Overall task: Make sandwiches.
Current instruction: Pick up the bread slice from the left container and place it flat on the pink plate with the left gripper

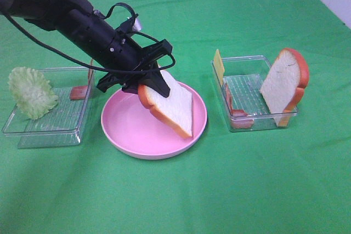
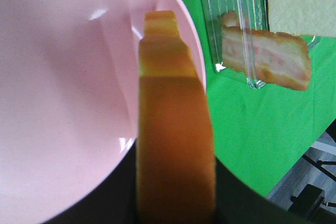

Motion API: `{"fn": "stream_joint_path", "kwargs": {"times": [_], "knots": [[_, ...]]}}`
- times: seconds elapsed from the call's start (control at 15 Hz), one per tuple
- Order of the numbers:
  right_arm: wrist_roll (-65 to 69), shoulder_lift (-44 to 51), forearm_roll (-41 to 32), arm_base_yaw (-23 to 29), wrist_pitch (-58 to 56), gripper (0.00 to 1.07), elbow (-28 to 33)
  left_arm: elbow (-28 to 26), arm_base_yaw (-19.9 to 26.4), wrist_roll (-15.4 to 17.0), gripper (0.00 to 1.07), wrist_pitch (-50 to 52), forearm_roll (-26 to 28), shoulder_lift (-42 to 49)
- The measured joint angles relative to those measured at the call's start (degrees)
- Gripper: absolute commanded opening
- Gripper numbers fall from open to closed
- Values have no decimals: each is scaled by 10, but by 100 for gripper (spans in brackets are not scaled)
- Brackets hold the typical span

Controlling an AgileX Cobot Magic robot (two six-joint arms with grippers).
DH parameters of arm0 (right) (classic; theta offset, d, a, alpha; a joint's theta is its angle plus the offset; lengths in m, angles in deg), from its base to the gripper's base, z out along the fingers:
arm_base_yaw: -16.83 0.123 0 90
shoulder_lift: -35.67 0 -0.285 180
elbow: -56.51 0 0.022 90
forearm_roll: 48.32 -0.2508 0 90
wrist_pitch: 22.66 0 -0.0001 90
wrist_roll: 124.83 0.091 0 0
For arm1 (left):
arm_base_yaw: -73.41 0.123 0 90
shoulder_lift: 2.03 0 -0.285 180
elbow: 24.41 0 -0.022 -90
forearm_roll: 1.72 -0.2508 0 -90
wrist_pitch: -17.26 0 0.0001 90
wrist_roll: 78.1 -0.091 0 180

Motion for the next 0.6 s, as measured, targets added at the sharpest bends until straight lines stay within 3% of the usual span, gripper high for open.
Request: {"fn": "stream_joint_path", "kwargs": {"times": [0.47, 0.6], "knots": [[0, 0, 0, 0, 0, 93, 0, 0, 0, 1, 0, -1, 6, -15], [0, 0, 0, 0, 0, 93, 0, 0, 0, 12, 16, -1, 4, -15]]}}
